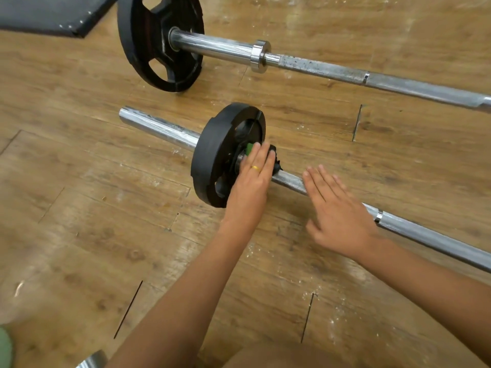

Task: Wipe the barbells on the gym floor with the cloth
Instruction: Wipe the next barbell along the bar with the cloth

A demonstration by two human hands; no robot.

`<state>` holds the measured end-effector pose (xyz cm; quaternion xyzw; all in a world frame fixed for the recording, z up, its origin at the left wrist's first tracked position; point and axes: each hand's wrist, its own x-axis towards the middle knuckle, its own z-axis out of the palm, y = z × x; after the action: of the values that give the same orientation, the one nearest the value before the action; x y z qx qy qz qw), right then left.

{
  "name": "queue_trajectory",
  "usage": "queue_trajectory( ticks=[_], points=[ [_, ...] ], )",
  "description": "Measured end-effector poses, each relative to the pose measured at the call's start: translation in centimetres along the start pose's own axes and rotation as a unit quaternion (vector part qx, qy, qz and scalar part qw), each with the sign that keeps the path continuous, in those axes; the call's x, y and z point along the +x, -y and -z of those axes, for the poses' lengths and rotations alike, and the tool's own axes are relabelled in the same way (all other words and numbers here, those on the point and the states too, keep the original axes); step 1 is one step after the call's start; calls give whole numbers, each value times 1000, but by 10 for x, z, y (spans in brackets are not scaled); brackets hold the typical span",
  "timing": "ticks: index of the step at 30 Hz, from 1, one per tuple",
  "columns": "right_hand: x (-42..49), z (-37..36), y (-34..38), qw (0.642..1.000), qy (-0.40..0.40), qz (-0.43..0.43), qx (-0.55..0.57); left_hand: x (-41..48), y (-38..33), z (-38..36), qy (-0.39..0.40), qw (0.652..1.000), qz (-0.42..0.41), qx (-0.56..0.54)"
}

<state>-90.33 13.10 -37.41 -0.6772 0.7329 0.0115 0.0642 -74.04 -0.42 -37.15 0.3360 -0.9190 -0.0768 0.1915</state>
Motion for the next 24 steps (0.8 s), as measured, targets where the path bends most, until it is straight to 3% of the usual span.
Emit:
queue_trajectory(
  ticks=[7, 10, 16, 24],
  points=[
    [-7, -2, 11, 1000, -2, -9, 28, -12, 5, 9, 60, 995, -42, 60],
    [-9, 0, 11, 999, 2, -5, 38, -8, 12, 15, 63, 996, -55, 38],
    [-16, 8, 21, 998, 32, 2, 53, -24, 7, 36, -9, 996, -91, 10],
    [-31, 11, 34, 995, 65, 8, 73, -16, 9, 129, -127, 984, -124, 16]
  ],
)
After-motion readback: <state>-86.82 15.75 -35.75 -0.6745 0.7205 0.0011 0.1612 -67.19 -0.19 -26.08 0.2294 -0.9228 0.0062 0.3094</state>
